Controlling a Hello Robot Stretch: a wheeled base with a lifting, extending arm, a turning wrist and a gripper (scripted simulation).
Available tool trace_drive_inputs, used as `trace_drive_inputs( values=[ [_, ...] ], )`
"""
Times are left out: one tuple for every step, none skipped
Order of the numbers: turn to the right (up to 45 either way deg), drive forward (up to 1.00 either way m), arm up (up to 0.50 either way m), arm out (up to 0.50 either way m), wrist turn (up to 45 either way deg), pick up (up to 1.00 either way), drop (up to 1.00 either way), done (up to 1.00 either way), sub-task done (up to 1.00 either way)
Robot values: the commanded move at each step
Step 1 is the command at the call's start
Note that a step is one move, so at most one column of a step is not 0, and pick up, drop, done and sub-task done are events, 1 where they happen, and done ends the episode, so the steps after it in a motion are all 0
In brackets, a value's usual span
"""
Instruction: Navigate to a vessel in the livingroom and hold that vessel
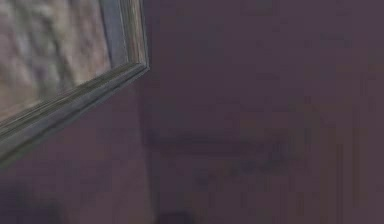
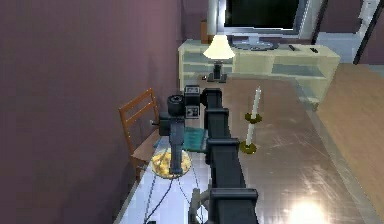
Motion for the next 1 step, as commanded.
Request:
trace_drive_inputs(
  values=[
    [0.0, 0.00, 0.00, 0.00, 45.0, 0.00, 0.00, 0.00, 0.00]
  ],
)
